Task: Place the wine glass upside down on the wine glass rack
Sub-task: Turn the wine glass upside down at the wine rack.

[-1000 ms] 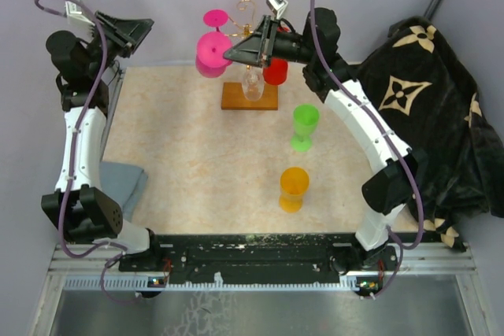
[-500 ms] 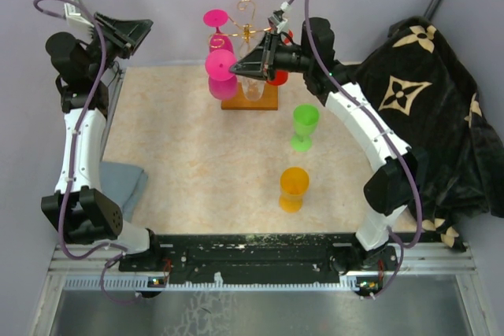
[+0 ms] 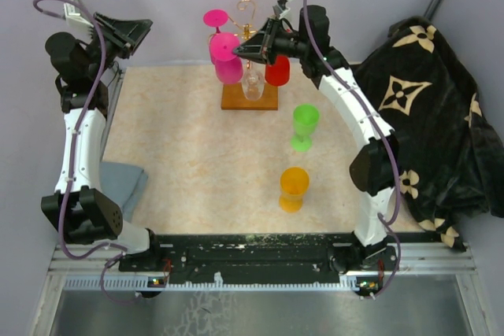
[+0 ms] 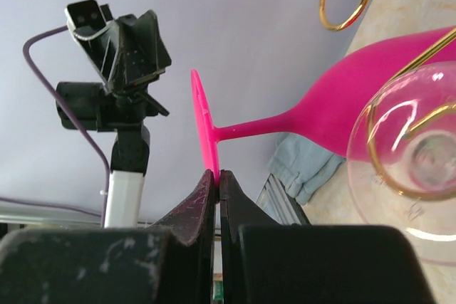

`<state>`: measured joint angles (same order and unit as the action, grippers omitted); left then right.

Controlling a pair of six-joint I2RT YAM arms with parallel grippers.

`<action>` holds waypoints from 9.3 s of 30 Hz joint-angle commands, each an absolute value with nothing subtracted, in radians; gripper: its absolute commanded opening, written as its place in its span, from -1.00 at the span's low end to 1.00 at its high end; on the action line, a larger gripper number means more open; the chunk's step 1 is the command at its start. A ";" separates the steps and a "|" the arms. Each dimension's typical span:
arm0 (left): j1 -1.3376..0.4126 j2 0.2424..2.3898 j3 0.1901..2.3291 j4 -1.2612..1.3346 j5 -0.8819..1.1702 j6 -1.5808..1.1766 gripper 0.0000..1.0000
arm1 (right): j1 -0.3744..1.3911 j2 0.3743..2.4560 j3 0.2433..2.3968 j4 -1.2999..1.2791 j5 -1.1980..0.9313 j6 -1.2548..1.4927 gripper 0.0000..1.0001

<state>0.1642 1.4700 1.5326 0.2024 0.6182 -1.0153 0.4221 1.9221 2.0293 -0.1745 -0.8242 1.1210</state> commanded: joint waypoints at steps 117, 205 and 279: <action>0.137 1.562 1.541 0.298 0.766 -1.133 -0.10 | 0.417 2.179 2.400 -0.188 -0.641 1.177 -1.00; -0.133 1.902 1.901 0.040 0.715 -1.028 -0.56 | 0.414 2.137 2.286 -0.063 -0.675 1.203 -1.00; -0.035 1.872 1.798 0.078 0.676 -1.160 -1.00 | 0.381 1.996 2.105 0.047 -0.671 1.201 -0.78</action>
